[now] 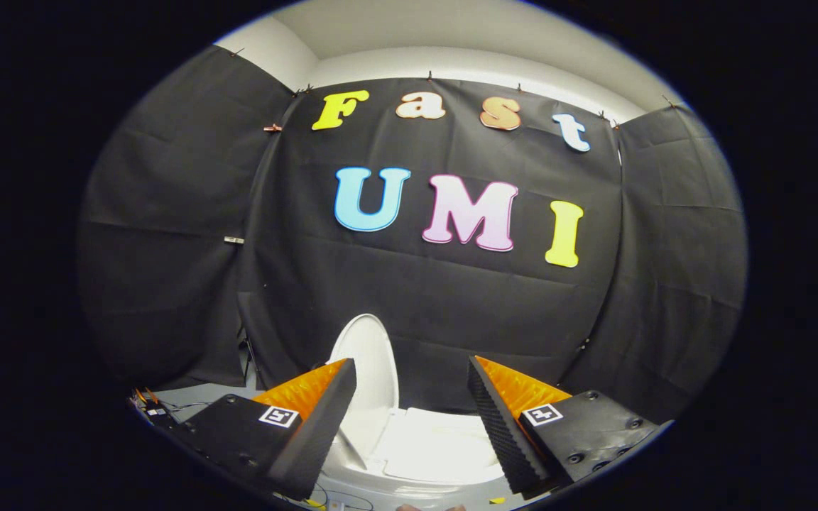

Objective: Open the toilet lid.

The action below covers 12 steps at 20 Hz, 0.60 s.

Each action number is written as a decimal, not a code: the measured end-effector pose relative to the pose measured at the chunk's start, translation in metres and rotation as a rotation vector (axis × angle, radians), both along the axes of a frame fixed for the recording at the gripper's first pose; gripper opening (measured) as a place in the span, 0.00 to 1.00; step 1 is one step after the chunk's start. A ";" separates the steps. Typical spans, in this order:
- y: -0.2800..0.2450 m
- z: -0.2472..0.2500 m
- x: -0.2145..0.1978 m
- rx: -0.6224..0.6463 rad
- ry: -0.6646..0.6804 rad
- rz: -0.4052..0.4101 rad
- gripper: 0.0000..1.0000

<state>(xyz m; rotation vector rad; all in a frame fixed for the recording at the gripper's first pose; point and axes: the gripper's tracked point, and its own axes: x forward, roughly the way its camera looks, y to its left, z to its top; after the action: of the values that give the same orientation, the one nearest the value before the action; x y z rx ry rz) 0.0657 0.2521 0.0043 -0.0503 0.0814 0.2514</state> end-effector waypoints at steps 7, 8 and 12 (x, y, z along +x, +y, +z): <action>-0.074 0.015 -0.024 0.076 0.027 -0.063 0.98; -0.084 0.017 -0.031 0.085 0.024 -0.072 0.98; -0.125 0.025 -0.057 0.117 0.000 -0.118 0.98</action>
<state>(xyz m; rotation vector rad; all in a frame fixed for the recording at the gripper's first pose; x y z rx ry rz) 0.0084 0.1275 0.0292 0.0710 0.0694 0.1382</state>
